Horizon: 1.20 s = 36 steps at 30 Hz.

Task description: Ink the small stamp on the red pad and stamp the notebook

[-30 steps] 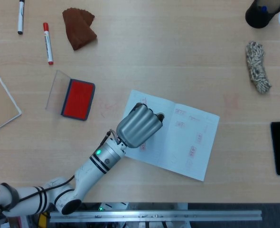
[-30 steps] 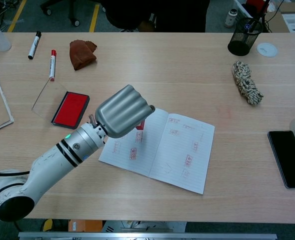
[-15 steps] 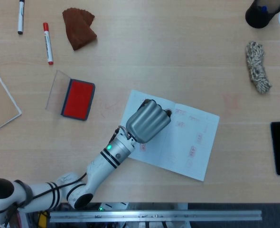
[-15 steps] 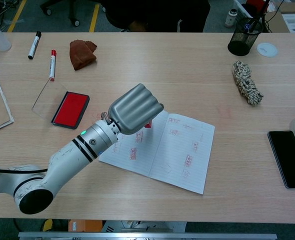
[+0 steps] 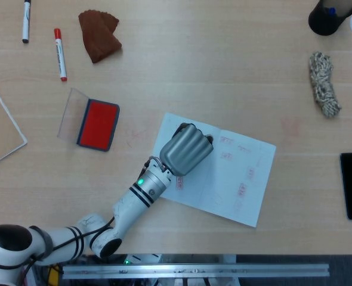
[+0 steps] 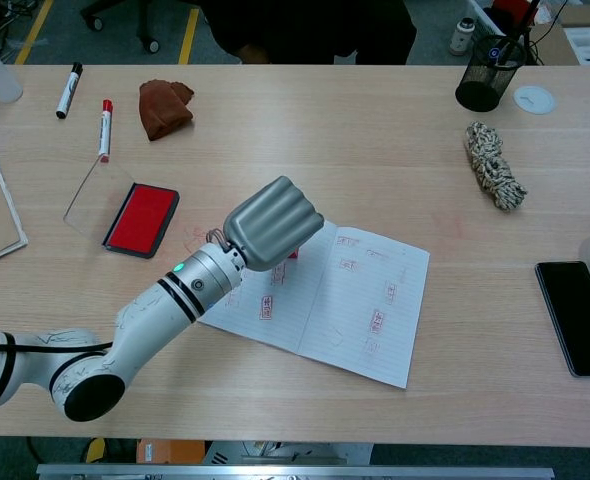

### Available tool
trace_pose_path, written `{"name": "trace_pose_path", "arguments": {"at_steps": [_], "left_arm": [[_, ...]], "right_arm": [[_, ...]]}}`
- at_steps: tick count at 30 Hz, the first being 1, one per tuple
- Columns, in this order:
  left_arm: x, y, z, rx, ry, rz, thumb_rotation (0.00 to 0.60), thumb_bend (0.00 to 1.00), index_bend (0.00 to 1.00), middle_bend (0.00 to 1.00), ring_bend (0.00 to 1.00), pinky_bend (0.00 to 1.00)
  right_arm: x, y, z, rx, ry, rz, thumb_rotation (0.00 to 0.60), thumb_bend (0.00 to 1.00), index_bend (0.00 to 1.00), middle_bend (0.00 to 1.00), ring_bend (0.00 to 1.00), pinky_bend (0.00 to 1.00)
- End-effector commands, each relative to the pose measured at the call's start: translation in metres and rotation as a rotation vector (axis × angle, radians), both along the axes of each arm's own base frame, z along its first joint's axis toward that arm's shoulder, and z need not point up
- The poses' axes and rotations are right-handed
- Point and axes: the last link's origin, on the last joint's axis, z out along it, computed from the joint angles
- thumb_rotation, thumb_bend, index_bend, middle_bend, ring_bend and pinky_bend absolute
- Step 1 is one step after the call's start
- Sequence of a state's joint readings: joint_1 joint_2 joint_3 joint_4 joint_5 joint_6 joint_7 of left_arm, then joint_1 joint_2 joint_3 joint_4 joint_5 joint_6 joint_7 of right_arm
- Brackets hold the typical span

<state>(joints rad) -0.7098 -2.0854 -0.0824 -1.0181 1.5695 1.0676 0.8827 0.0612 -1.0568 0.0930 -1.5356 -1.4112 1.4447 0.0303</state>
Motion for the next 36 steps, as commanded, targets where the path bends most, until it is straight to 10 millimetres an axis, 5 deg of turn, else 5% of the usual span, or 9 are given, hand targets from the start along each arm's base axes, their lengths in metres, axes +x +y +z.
{"name": "trace_pose_path", "arguments": {"at_steps": [1,28,36], "left_arm": [[-0.001,-0.001,-0.004,-0.006,0.008,0.001,0.600,0.28,0.60,0.99,1.00,1.00],[-0.006,-0.005,-0.020,-0.023,0.078,-0.001,0.600,0.28,0.59,0.99,1.00,1.00],[-0.002,-0.001,-0.007,0.008,0.047,-0.017,0.600,0.28,0.59,0.99,1.00,1.00]], "right_arm": [[-0.001,0.000,0.000,0.000,0.001,-0.003,0.600,0.26,0.31,0.38,0.31,0.42],[-0.005,0.004,0.002,-0.010,0.001,-0.019,0.600,0.26,0.31,0.39,0.31,0.42],[-0.005,0.005,0.003,-0.017,0.000,-0.022,0.600,0.26,0.31,0.39,0.31,0.42]]}}
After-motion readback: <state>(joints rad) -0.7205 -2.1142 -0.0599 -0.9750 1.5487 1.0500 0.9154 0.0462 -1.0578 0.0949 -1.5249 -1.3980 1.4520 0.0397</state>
